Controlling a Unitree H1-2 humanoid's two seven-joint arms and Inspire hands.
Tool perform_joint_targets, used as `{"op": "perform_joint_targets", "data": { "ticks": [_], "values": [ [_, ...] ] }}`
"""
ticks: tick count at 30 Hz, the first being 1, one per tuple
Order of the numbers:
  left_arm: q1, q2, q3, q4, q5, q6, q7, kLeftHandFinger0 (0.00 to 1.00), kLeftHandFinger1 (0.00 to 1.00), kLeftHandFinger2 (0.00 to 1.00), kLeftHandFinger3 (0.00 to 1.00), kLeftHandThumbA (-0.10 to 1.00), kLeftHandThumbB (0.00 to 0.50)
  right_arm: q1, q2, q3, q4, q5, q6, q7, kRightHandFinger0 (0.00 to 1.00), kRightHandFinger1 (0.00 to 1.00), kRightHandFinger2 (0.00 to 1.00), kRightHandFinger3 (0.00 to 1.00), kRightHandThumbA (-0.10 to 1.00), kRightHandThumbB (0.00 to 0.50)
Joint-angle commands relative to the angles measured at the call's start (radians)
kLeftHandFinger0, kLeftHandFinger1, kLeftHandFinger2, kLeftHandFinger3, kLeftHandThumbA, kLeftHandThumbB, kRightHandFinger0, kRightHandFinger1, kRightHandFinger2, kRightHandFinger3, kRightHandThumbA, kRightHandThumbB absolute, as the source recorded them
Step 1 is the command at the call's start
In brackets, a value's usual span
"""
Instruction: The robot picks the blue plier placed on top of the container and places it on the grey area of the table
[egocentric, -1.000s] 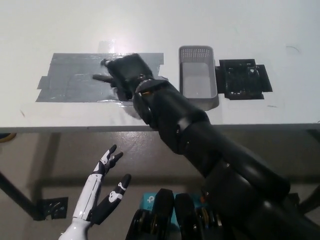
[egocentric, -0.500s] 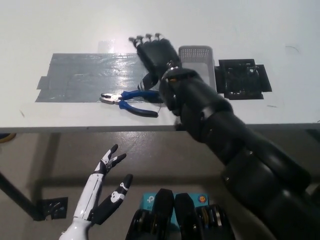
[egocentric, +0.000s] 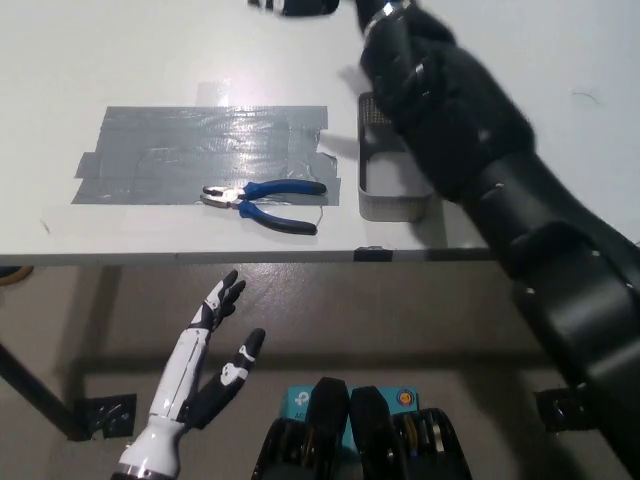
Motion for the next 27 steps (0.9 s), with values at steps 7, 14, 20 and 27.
{"op": "perform_joint_targets", "data": {
  "ticks": [7,14,20,27],
  "values": [
    [-0.179,0.020,0.063,0.040,-0.029,0.031,0.025,1.00,1.00,1.00,1.00,1.00,0.152,0.505,-0.326,-0.309,-1.437,0.615,0.298,0.299,1.00,1.00,1.00,1.00,1.00,0.304],
    [-0.267,0.038,0.082,0.109,-0.057,0.028,0.023,1.00,1.00,1.00,1.00,1.00,0.158,0.897,-0.339,-0.293,-1.805,0.591,0.212,0.149,1.00,1.00,1.00,1.00,1.00,0.300],
    [-0.306,0.027,0.069,0.165,-0.049,0.015,0.023,1.00,1.00,1.00,1.00,1.00,0.167,1.037,-0.270,-0.265,-1.784,0.542,0.158,0.102,1.00,1.00,1.00,1.00,1.00,0.289],
    [-0.286,0.024,0.073,0.184,-0.055,-0.017,0.033,1.00,1.00,1.00,1.00,1.00,0.189,1.128,-0.189,-0.223,-1.599,0.543,0.056,0.092,1.00,1.00,1.00,1.00,1.00,0.280]
  ]
}}
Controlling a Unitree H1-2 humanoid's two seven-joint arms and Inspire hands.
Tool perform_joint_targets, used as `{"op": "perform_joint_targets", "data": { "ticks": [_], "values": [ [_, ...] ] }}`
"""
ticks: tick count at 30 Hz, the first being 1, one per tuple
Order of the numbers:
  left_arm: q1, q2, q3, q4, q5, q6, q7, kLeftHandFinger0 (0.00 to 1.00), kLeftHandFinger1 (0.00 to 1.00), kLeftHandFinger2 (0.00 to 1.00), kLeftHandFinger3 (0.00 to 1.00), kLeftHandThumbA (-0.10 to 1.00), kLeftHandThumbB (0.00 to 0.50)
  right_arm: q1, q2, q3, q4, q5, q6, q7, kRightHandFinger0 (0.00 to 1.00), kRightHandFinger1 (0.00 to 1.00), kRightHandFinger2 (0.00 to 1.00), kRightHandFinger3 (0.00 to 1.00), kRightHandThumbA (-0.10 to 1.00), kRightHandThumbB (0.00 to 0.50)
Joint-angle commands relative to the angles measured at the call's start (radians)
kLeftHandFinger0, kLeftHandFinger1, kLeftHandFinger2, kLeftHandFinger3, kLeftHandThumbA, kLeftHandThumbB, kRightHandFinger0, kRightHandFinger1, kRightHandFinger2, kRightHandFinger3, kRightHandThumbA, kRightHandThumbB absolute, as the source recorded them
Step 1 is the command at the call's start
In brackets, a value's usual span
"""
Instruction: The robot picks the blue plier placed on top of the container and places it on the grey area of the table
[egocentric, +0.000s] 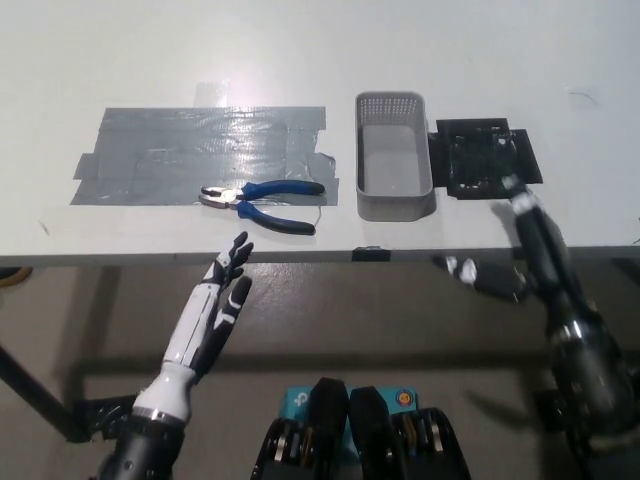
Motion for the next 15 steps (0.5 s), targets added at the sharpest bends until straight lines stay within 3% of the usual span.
{"op": "perform_joint_targets", "data": {
  "ticks": [1,3,4,5,7,12,13,15],
  "values": [
    [-0.116,0.020,0.063,0.035,-0.051,-0.037,0.033,1.00,1.00,1.00,1.00,1.00,0.198,0.135,0.015,-0.106,-0.644,0.393,-0.035,0.018,1.00,1.00,1.00,1.00,1.00,0.264],
    [-0.094,0.016,0.062,0.024,-0.054,-0.035,0.030,1.00,1.00,1.00,1.00,1.00,0.194,0.166,0.052,-0.076,-0.534,0.376,-0.075,0.029,1.00,1.00,1.00,1.00,1.00,0.133],
    [-0.084,0.017,0.061,0.020,-0.053,-0.039,0.029,1.00,1.00,1.00,1.00,1.00,0.194,0.180,0.067,-0.058,-0.463,0.349,-0.098,0.035,1.00,1.00,1.00,1.00,1.00,0.108],
    [-0.069,0.015,0.063,0.017,-0.059,-0.045,0.027,1.00,1.00,1.00,1.00,1.00,0.193,0.202,0.090,-0.040,-0.393,0.351,-0.114,0.045,1.00,1.00,1.00,1.00,1.00,0.130],
    [-0.047,0.011,0.066,0.010,-0.066,-0.051,0.023,1.00,1.00,1.00,1.00,1.00,0.191,0.225,0.121,-0.029,-0.273,0.319,-0.178,0.033,1.00,1.00,1.00,1.00,1.00,0.101],
    [0.033,0.010,0.071,-0.013,-0.058,-0.057,0.015,1.00,1.00,1.00,1.00,1.00,0.200,0.293,0.147,-0.051,-0.137,0.324,-0.209,0.055,1.00,1.00,1.00,1.00,1.00,0.057],
    [0.058,0.010,0.072,-0.021,-0.062,-0.059,0.012,1.00,1.00,1.00,1.00,1.00,0.190,0.309,0.150,-0.058,-0.124,0.352,-0.206,0.072,1.00,1.00,1.00,1.00,1.00,0.109],
    [0.084,0.009,0.077,-0.028,-0.067,-0.066,0.015,1.00,1.00,1.00,1.00,1.00,0.191,0.327,0.150,-0.063,-0.114,0.368,-0.213,0.087,1.00,1.00,1.00,1.00,1.00,0.112]
  ]
}}
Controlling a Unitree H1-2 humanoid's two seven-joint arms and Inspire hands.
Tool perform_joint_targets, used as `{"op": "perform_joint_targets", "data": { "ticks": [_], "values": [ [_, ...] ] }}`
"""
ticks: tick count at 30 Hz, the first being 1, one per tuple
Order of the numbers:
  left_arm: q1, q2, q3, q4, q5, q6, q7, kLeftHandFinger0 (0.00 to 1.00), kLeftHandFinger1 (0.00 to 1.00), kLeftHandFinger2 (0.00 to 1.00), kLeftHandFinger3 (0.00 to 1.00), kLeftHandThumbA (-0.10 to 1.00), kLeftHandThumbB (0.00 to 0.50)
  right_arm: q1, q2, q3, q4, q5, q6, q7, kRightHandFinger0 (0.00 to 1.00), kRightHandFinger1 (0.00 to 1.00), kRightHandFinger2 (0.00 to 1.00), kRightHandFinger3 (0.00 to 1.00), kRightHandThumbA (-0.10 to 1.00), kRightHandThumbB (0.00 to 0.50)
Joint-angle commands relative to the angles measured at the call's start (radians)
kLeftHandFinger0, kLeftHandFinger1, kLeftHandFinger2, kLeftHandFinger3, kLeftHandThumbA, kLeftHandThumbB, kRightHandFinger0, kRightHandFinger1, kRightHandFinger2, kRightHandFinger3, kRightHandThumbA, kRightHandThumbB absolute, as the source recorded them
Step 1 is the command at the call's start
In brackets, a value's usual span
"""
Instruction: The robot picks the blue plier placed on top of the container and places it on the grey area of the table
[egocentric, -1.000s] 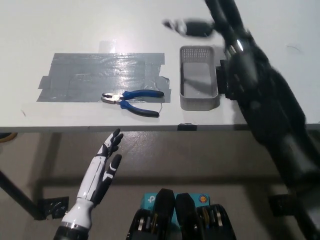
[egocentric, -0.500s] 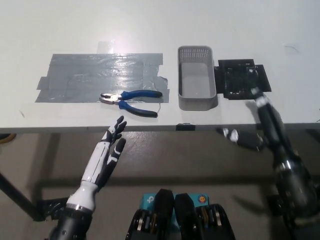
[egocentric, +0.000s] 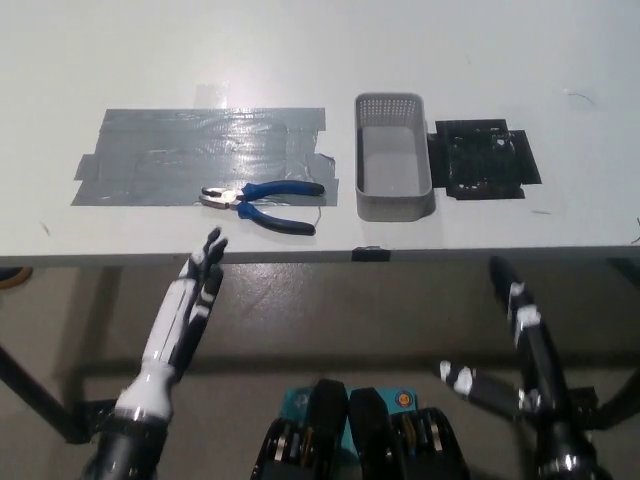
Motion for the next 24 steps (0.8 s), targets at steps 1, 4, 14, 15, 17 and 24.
{"op": "perform_joint_targets", "data": {
  "ticks": [1,4,14,15,17,24],
  "values": [
    [0.041,0.009,0.017,-0.038,-0.028,-0.060,0.015,1.00,1.00,1.00,1.00,1.00,0.185,0.020,0.001,-0.025,0.006,0.112,-0.097,0.051,1.00,1.00,1.00,1.00,1.00,0.105],
    [0.086,0.010,0.025,-0.057,-0.045,-0.067,0.009,1.00,1.00,1.00,1.00,1.00,0.180,0.055,0.003,-0.019,0.012,0.112,-0.109,0.063,1.00,1.00,1.00,1.00,1.00,0.129],
    [0.153,0.018,0.018,-0.116,-0.033,-0.040,-0.002,1.00,1.00,1.00,1.00,1.00,0.163,0.116,0.003,-0.011,0.005,0.109,-0.131,0.085,1.00,1.00,1.00,1.00,1.00,0.144],
    [0.158,0.016,0.016,-0.120,-0.029,-0.037,0.000,1.00,1.00,1.00,1.00,1.00,0.158,0.119,0.000,-0.010,0.001,0.106,-0.128,0.087,1.00,1.00,1.00,1.00,1.00,0.141],
    [0.165,0.014,0.014,-0.126,-0.031,-0.041,0.000,1.00,1.00,1.00,1.00,1.00,0.161,0.123,-0.001,-0.008,-0.008,0.102,-0.122,0.091,1.00,1.00,1.00,1.00,1.00,0.135],
    [0.204,0.007,0.014,-0.128,-0.039,-0.077,0.007,1.00,1.00,1.00,1.00,1.00,0.173,0.123,-0.007,-0.003,-0.014,0.096,-0.105,0.108,1.00,1.00,1.00,1.00,1.00,0.161]
  ]
}}
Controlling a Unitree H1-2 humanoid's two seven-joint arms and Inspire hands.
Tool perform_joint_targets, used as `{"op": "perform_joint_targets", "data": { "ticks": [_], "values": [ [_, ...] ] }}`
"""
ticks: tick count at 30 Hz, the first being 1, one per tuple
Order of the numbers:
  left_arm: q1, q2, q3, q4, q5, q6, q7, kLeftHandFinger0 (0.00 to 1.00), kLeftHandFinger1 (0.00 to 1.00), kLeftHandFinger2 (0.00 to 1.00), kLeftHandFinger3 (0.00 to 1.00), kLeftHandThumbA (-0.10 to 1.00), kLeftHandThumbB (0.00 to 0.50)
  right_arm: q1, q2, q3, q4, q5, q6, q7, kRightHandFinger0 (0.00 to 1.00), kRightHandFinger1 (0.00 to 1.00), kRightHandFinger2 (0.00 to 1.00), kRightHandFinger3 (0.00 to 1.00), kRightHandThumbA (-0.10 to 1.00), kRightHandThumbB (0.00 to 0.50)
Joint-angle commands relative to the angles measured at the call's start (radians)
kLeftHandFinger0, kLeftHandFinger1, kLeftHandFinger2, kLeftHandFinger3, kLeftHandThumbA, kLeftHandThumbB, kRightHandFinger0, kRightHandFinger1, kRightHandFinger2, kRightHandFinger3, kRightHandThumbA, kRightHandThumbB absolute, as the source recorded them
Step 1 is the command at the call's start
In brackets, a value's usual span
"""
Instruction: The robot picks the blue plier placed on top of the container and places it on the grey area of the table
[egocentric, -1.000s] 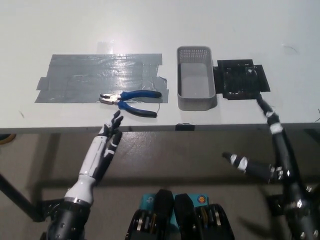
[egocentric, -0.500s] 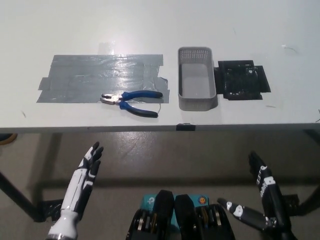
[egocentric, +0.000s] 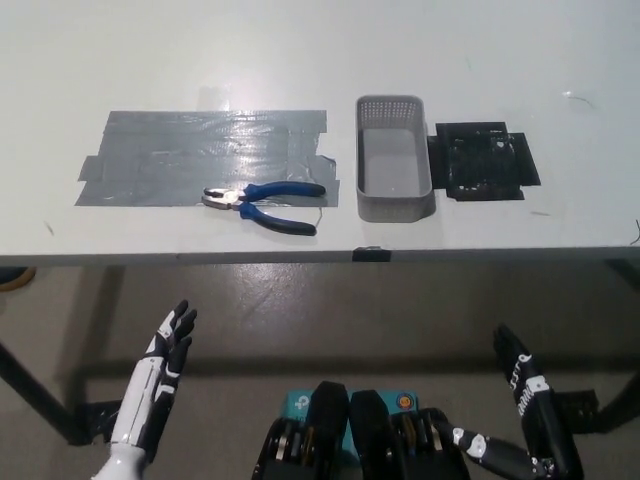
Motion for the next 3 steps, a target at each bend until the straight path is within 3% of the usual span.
{"op": "perform_joint_targets", "data": {
  "ticks": [1,3],
  "values": [
    [0.013,0.001,-0.002,-0.030,-0.005,-0.058,0.010,1.00,1.00,1.00,1.00,1.00,0.171,-0.005,0.000,0.006,-0.029,0.006,-0.031,0.028,1.00,1.00,1.00,1.00,1.00,0.166],
    [0.018,0.000,0.002,-0.029,-0.007,-0.067,0.014,1.00,1.00,1.00,1.00,1.00,0.170,-0.008,0.001,0.009,-0.025,0.005,-0.032,0.030,1.00,1.00,1.00,1.00,1.00,0.169]
  ]
}}
